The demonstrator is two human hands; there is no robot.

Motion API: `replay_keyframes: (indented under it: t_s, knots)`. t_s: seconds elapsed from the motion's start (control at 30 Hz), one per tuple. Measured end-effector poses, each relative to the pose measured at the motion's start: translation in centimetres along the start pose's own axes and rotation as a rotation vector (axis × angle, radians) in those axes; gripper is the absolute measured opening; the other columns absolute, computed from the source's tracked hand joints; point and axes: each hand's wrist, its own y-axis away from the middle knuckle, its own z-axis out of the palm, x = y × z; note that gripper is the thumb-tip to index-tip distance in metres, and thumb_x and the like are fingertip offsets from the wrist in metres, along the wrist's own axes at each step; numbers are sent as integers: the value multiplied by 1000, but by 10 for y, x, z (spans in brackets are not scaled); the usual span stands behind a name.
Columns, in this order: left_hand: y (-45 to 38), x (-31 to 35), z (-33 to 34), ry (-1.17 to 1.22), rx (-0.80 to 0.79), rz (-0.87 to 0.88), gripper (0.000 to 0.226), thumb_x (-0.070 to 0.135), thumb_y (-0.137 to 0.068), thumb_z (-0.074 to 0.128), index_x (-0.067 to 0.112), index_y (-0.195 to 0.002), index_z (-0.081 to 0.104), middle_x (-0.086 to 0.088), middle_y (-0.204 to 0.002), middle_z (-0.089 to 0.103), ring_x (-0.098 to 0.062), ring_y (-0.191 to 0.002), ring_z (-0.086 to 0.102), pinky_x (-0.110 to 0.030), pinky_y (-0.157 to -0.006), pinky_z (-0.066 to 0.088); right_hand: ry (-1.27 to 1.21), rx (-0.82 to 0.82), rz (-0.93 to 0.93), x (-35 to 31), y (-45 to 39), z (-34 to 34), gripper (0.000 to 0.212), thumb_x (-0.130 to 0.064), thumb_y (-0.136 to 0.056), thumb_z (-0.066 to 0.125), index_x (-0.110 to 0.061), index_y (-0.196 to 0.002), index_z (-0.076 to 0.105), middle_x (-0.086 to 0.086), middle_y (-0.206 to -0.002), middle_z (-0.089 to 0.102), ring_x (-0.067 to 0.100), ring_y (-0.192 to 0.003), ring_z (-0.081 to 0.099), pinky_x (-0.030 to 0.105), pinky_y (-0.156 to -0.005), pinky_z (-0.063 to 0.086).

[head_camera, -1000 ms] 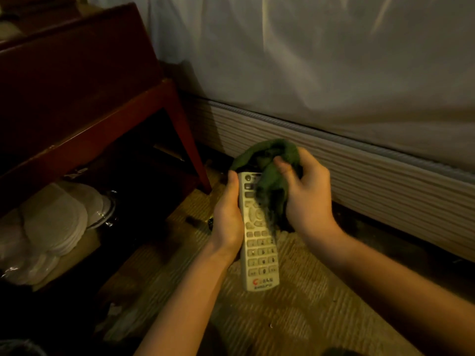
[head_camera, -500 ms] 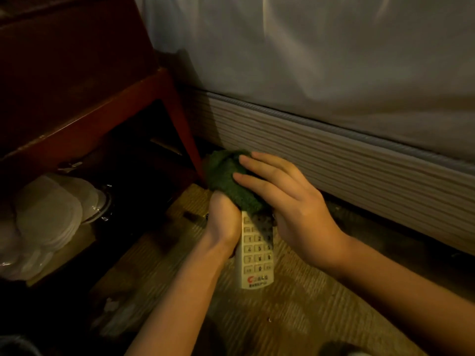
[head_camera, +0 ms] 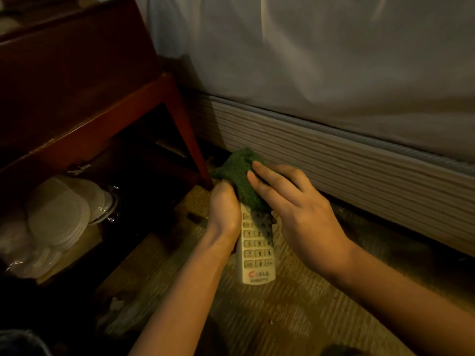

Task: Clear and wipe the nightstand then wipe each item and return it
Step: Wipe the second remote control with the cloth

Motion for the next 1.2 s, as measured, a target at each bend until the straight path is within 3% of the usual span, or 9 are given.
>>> replay_keyframes:
  t_s: [0.1, 0.4, 0.53, 0.6, 0.67, 0.73, 0.83, 1.0, 1.2]
  knots:
    - [4, 8, 6, 130, -206, -62, 39, 9, -100, 32, 8, -69, 56, 2, -41, 58, -7, -41, 57, -11, -38, 40, 32, -21, 14, 6, 4, 2, 45, -8, -95, 28, -4, -133, 51, 12, -136, 52, 27, -114, 47, 36, -91, 48]
    - [6, 12, -1, 334, -188, -183, 41, 20, -101, 28, 4, -74, 54, -8, -46, 56, -20, -41, 55, -24, -38, 45, 163, -192, -31, 22, -4, -11, 49, -8, -83, 34, -9, -126, 58, 11, -127, 58, 23, -94, 47, 32, -68, 48]
    - [2, 15, -13, 415, -385, -88, 62, 44, -100, 17, 4, -100, 65, -4, -65, 63, -14, -55, 60, -25, -43, 50, 147, -412, 371, 57, 13, -2, 40, -5, -85, 44, -16, -118, 62, 8, -122, 58, 29, -105, 53, 39, -83, 50]
    - [1, 17, -16, 446, -462, -33, 66, 49, -97, 17, 4, -107, 65, -4, -70, 63, -15, -57, 58, -27, -45, 50, -35, -468, 669, 72, 22, -12, 36, -1, -88, 50, -17, -117, 64, 9, -110, 65, 27, -104, 59, 29, -86, 45]
    - [-1, 16, -16, 419, -488, 20, 66, 53, -91, 23, 5, -109, 66, -5, -72, 62, -16, -58, 57, -29, -47, 51, -176, -368, 747, 73, 21, -23, 20, -9, -92, 54, -20, -104, 67, -1, -88, 65, 14, -87, 60, 11, -68, 38]
    - [0, 14, -14, 341, -473, 31, 66, 54, -86, 27, 6, -108, 66, -5, -72, 62, -16, -57, 58, -30, -48, 51, -244, -206, 684, 60, 7, -32, 12, -17, -91, 58, -26, -94, 65, -15, -78, 56, -3, -71, 51, 1, -62, 35]
    - [4, 11, -7, 230, -407, -12, 57, 49, -93, 27, 12, -91, 70, -4, -71, 66, -14, -59, 62, -30, -53, 50, -278, 70, 479, 21, -15, -44, 24, -23, -88, 62, -19, -111, 66, -13, -93, 53, -4, -84, 47, 0, -74, 35]
    - [10, 5, 1, 372, -324, -82, 57, 16, -96, 30, 14, -54, 68, 0, -55, 63, -12, -54, 59, -21, -50, 46, -185, -57, 137, -7, -8, -18, 43, -24, -83, 47, -17, -124, 60, 2, -112, 56, 13, -102, 54, 27, -74, 51]
    - [12, -16, -4, 209, -372, -141, 38, 29, -93, 37, 10, -74, 65, -8, -61, 62, -17, -51, 58, -30, -52, 45, -116, -64, 45, 26, 38, 8, 38, -18, -90, 51, -18, -127, 52, 1, -118, 54, 14, -104, 57, 24, -73, 51]
